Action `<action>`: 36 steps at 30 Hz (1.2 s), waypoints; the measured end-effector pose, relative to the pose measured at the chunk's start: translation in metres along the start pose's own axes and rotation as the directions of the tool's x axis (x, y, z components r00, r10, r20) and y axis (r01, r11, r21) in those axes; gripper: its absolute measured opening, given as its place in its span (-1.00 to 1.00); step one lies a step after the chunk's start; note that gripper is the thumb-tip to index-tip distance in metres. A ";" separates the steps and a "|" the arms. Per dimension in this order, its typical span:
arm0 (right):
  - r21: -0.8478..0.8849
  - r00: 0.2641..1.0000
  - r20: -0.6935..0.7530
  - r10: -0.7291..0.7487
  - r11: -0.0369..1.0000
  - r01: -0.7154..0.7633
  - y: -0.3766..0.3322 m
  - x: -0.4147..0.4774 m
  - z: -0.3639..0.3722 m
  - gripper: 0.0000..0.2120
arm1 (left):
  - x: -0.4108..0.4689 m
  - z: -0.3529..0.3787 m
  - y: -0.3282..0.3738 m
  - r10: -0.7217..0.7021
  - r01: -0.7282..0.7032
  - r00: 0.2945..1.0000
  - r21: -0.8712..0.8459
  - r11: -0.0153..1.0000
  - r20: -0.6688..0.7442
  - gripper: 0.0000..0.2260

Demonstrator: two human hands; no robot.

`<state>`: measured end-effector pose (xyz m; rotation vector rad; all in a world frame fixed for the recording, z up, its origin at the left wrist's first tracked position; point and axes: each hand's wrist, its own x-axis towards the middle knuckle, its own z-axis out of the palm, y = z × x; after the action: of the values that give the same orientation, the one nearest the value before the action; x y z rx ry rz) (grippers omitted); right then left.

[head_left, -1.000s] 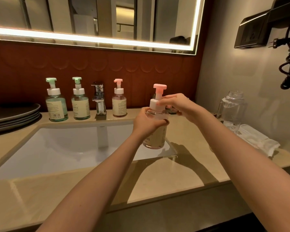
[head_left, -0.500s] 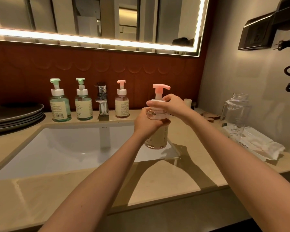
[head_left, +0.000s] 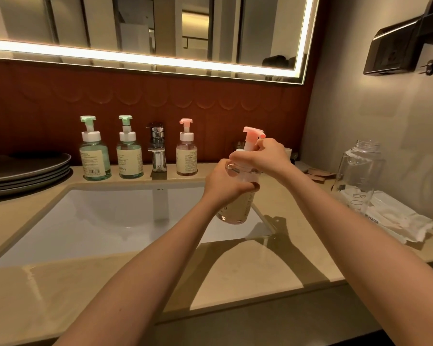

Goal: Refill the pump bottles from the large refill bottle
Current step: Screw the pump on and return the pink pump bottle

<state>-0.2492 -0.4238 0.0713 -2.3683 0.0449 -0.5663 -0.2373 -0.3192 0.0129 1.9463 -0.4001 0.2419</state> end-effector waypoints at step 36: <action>0.096 0.978 0.054 0.201 0.974 -0.205 0.055 0.155 0.146 -0.48 | 0.169 -0.021 -0.076 -0.221 0.203 0.975 -0.308 0.930 -0.026 -0.17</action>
<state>-0.0430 -0.4027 -0.0008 -2.2435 0.2312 -0.4082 -0.0513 -0.3008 0.0152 1.6582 -0.1716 0.0915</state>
